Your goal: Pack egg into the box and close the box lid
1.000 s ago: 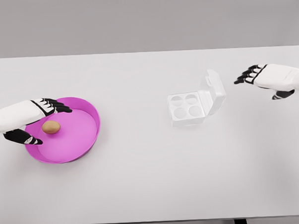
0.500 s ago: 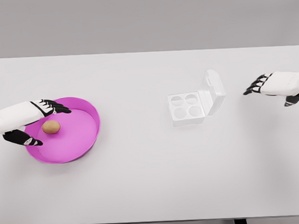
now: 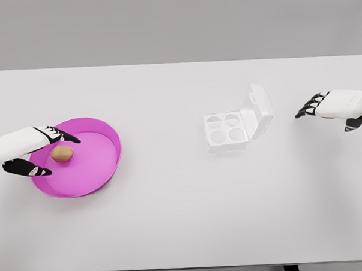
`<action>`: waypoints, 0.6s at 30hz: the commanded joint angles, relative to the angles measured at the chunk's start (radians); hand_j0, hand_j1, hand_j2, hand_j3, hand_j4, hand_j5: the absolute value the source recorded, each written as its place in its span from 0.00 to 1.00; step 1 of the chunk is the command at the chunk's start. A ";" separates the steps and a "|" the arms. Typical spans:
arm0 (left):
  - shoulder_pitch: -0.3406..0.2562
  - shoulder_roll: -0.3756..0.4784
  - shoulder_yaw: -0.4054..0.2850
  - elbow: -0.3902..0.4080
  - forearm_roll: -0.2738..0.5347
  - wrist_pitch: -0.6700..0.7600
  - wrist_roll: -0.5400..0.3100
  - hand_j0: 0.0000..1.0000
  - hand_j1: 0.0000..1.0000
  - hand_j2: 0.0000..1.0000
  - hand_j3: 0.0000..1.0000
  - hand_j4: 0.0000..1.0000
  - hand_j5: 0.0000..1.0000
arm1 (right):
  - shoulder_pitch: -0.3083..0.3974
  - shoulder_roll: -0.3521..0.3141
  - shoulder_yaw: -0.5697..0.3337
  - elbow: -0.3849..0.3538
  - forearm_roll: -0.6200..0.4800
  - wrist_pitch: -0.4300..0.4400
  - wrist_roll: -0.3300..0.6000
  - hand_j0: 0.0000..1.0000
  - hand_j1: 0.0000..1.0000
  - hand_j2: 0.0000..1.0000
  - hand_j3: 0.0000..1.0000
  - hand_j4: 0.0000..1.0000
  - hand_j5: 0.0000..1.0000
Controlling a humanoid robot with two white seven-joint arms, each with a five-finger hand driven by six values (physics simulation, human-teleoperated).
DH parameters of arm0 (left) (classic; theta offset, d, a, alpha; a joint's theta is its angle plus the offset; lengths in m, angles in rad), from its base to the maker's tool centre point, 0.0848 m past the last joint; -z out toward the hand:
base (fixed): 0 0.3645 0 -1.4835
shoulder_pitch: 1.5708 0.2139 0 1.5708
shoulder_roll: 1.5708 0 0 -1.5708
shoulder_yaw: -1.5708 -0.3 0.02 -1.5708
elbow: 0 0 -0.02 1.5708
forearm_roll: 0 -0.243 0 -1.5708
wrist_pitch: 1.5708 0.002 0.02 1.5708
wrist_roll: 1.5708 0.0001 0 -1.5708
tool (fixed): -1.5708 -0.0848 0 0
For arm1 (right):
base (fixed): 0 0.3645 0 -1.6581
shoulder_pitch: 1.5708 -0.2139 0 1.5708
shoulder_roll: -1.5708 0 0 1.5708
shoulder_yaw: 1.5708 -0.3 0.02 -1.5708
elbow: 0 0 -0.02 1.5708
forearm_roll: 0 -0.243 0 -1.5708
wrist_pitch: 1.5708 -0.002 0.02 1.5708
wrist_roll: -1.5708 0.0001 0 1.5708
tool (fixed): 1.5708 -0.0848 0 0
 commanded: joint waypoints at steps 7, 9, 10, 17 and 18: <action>-0.002 -0.036 0.000 0.034 0.001 0.003 0.000 0.83 0.83 0.83 0.83 0.83 0.83 | -0.008 -0.002 -0.009 0.005 -0.011 0.001 0.004 1.00 1.00 1.00 1.00 1.00 1.00; -0.003 -0.043 0.000 0.054 0.000 0.003 0.000 0.83 0.83 0.83 0.83 0.83 0.83 | -0.011 -0.001 -0.011 0.005 -0.008 0.001 0.033 1.00 1.00 1.00 1.00 1.00 1.00; -0.003 -0.044 0.000 0.063 0.000 0.003 0.000 0.84 0.84 0.84 0.84 0.84 0.84 | -0.011 -0.001 -0.012 0.005 -0.009 0.001 0.059 1.00 1.00 1.00 1.00 1.00 1.00; -0.003 -0.064 0.001 0.068 0.000 0.003 0.000 0.83 0.83 0.83 0.83 0.83 0.83 | -0.018 -0.002 -0.014 0.000 -0.006 0.001 0.064 1.00 1.00 1.00 1.00 1.00 1.00; -0.003 -0.064 0.001 0.071 0.000 0.003 0.000 0.83 0.83 0.83 0.83 0.83 0.83 | -0.018 -0.002 -0.014 -0.001 -0.008 0.001 0.086 1.00 1.00 1.00 1.00 1.00 1.00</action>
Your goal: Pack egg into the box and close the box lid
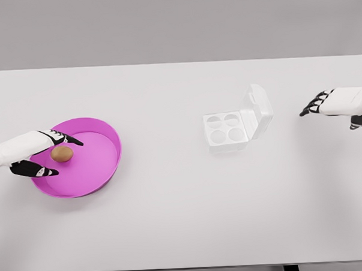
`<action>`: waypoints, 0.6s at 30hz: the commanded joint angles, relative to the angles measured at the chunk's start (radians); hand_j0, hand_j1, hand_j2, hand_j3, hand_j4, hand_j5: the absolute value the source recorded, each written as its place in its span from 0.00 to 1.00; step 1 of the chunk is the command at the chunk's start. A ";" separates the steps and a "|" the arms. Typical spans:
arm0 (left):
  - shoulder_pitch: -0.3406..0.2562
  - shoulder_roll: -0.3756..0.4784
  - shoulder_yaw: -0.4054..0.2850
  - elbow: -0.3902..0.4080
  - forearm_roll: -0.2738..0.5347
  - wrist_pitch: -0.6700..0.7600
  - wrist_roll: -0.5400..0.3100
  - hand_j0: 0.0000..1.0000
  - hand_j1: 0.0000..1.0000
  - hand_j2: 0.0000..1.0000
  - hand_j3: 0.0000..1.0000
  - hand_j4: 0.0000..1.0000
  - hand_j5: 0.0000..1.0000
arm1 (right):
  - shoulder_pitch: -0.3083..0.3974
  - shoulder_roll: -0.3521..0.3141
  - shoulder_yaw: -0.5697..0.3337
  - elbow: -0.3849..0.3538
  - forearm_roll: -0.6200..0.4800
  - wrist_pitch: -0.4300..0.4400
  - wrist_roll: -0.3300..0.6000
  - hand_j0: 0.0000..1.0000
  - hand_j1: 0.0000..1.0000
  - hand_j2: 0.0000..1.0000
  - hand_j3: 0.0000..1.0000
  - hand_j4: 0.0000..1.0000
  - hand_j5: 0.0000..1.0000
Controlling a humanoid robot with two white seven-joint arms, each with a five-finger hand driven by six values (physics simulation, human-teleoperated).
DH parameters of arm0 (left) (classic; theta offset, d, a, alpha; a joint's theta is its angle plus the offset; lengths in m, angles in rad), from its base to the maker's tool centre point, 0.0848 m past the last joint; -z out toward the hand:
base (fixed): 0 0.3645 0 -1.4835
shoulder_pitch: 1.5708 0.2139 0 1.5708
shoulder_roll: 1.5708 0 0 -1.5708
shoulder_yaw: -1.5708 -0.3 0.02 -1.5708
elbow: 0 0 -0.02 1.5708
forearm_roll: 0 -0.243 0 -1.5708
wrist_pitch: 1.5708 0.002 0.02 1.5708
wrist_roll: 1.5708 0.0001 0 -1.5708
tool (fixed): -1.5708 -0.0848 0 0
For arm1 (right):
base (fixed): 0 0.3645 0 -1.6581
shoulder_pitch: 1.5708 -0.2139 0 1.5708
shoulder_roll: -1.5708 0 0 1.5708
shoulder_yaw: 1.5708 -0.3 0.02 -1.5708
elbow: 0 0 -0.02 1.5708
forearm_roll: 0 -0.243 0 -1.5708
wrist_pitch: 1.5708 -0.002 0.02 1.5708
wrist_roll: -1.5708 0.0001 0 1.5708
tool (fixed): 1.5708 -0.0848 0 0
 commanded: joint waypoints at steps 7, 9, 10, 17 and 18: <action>0.000 -0.003 -0.001 0.032 0.008 0.003 0.000 0.83 0.83 0.83 0.83 0.83 0.83 | -0.003 0.002 -0.003 -0.008 -0.007 0.001 0.031 1.00 1.00 1.00 1.00 1.00 1.00; -0.002 -0.011 -0.001 0.035 0.006 0.003 0.000 0.83 0.83 0.83 0.83 0.83 0.83 | -0.003 0.002 -0.003 -0.010 -0.007 0.001 0.031 1.00 1.00 1.00 1.00 1.00 1.00; -0.002 -0.015 -0.001 0.036 0.006 0.003 0.000 0.83 0.83 0.83 0.83 0.83 0.83 | -0.003 0.002 -0.003 -0.013 -0.007 0.001 0.031 1.00 1.00 1.00 1.00 1.00 1.00; -0.011 -0.017 -0.001 0.055 0.006 0.003 0.000 0.82 0.82 0.82 0.82 0.82 0.82 | -0.002 0.006 -0.032 -0.019 -0.007 0.001 0.060 1.00 1.00 1.00 1.00 1.00 1.00; -0.011 -0.017 -0.001 0.058 0.005 0.003 0.000 0.82 0.82 0.82 0.82 0.82 0.82 | 0.000 0.006 -0.038 -0.020 -0.007 0.001 0.071 1.00 1.00 1.00 1.00 1.00 1.00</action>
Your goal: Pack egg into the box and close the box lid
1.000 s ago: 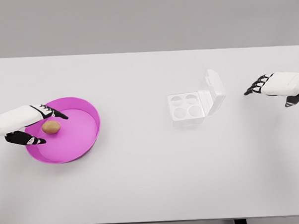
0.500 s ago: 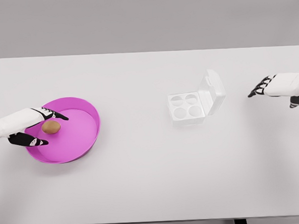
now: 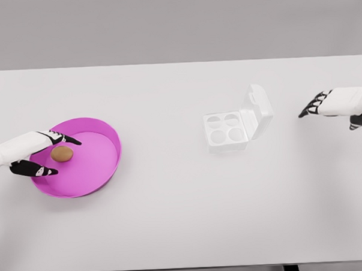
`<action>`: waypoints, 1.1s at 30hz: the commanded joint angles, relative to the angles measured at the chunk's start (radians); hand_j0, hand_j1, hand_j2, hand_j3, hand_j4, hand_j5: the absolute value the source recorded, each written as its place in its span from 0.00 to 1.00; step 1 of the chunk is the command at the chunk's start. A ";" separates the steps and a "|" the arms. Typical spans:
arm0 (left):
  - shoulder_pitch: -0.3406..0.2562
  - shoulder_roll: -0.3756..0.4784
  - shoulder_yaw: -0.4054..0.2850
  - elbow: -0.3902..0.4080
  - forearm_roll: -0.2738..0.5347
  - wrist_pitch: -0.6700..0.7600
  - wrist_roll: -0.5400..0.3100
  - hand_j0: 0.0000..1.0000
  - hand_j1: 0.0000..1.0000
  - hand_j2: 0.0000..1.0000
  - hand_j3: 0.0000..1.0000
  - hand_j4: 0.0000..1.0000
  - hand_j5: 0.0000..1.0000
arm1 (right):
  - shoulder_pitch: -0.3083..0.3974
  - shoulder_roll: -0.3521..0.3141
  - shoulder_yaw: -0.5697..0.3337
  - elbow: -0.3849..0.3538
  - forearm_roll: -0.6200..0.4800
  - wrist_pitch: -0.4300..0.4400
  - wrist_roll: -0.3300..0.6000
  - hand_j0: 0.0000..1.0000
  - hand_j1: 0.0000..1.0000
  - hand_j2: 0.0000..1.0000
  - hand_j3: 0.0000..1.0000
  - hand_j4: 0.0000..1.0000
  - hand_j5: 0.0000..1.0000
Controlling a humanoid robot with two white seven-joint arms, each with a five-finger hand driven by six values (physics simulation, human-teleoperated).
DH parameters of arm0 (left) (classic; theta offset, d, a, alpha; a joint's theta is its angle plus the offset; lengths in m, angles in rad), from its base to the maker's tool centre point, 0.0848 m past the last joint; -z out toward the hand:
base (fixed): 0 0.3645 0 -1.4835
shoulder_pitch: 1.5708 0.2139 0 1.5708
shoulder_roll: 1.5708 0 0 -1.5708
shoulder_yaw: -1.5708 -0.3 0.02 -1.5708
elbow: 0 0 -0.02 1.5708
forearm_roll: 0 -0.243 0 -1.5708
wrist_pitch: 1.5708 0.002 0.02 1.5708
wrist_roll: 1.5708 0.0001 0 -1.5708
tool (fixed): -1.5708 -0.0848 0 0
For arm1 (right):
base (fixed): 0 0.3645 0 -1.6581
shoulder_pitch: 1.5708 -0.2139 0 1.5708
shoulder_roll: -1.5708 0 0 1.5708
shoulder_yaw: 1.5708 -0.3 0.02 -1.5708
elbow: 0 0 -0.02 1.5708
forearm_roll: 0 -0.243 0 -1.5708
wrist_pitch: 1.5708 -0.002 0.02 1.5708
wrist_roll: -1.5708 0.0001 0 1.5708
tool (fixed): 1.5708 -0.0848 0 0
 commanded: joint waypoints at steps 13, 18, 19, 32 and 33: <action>-0.014 -0.012 -0.008 0.017 -0.006 0.003 0.000 0.82 0.82 0.82 0.82 0.82 0.82 | -0.002 0.001 -0.020 -0.014 -0.003 0.001 0.020 1.00 1.00 1.00 1.00 1.00 1.00; -0.020 -0.012 -0.014 0.022 -0.008 0.003 0.000 0.79 0.79 0.79 0.79 0.79 0.79 | -0.002 0.000 -0.020 -0.023 -0.003 0.001 0.018 1.00 1.00 1.00 1.00 1.00 1.00; -0.021 -0.012 -0.014 0.023 -0.008 0.003 0.000 0.76 0.76 0.76 0.76 0.76 0.76 | -0.002 0.000 -0.022 -0.023 -0.003 0.001 0.020 1.00 1.00 1.00 1.00 1.00 1.00; -0.034 -0.012 -0.021 0.057 -0.008 0.003 0.000 0.74 0.74 0.74 0.74 0.74 0.74 | -0.003 -0.002 -0.024 -0.043 -0.003 0.001 0.020 1.00 1.00 1.00 1.00 1.00 1.00; -0.035 -0.013 -0.023 0.060 -0.009 0.003 0.000 0.74 0.74 0.74 0.74 0.74 0.74 | -0.003 -0.002 -0.024 -0.043 -0.003 0.001 0.020 1.00 1.00 1.00 1.00 1.00 1.00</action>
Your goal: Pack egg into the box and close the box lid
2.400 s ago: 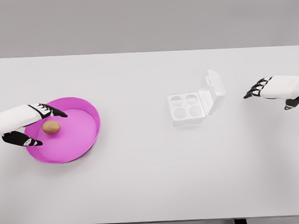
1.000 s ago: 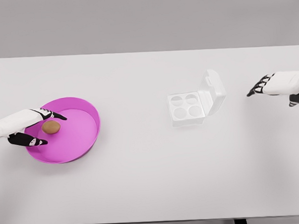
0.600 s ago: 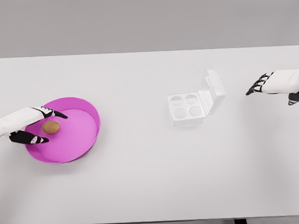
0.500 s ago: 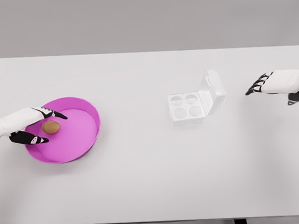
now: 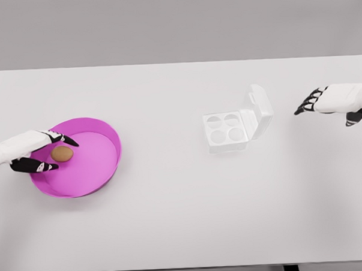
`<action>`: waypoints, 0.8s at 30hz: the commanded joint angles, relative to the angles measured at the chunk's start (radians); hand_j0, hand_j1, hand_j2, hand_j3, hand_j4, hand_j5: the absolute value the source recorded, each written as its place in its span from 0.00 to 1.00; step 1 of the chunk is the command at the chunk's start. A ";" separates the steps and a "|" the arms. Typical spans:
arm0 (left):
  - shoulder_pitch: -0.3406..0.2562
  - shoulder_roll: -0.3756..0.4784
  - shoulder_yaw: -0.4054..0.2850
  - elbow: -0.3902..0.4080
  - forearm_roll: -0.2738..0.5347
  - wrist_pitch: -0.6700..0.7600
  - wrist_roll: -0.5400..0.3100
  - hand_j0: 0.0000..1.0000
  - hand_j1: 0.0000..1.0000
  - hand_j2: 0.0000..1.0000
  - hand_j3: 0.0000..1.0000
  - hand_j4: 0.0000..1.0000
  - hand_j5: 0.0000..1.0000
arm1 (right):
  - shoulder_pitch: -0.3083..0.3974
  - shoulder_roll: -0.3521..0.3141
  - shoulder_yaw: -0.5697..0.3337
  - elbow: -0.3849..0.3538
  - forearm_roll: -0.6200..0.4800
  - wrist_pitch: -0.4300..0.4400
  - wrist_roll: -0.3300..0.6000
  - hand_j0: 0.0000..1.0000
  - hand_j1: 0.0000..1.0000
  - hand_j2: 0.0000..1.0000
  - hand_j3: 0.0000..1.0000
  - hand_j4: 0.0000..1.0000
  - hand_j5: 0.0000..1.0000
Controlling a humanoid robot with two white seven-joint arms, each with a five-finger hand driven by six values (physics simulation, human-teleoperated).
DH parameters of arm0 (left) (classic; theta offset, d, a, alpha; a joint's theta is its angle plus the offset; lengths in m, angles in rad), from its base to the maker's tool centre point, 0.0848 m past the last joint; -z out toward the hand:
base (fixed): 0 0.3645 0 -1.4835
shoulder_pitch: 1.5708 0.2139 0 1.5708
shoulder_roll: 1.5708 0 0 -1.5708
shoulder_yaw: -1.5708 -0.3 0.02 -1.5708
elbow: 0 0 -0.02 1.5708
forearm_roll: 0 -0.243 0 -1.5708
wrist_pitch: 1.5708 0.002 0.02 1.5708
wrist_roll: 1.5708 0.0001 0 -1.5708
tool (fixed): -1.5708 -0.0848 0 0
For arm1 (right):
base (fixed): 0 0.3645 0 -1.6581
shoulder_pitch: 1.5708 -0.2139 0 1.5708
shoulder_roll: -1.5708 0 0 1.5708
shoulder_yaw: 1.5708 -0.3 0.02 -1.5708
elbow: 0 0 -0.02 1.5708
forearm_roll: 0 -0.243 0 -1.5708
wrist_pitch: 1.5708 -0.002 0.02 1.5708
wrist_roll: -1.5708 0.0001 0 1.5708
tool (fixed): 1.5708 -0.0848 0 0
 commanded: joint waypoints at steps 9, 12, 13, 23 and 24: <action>-0.005 0.000 -0.014 0.010 0.007 0.002 0.000 0.74 0.74 0.74 0.74 0.74 0.74 | 0.003 -0.002 -0.022 -0.002 -0.003 0.002 0.000 1.00 1.00 1.00 1.00 1.00 1.00; -0.014 0.000 -0.023 0.016 0.008 0.002 0.000 0.73 0.73 0.73 0.73 0.73 0.73 | 0.003 -0.001 -0.022 -0.002 -0.003 0.002 0.000 1.00 1.00 1.00 1.00 1.00 1.00; -0.014 0.000 -0.023 0.017 0.008 0.002 0.000 0.72 0.72 0.72 0.72 0.72 0.72 | 0.002 0.001 -0.022 -0.003 -0.003 0.002 0.000 1.00 1.00 1.00 1.00 1.00 1.00; -0.014 0.000 -0.023 0.019 0.008 0.002 0.000 0.70 0.70 0.70 0.70 0.70 0.70 | 0.003 -0.007 -0.029 -0.023 -0.003 0.002 0.001 1.00 1.00 1.00 1.00 1.00 1.00; -0.012 0.000 -0.023 0.019 0.008 0.002 0.000 0.70 0.70 0.70 0.70 0.70 0.70 | 0.003 -0.007 -0.029 -0.026 -0.003 0.002 0.000 1.00 1.00 1.00 1.00 1.00 1.00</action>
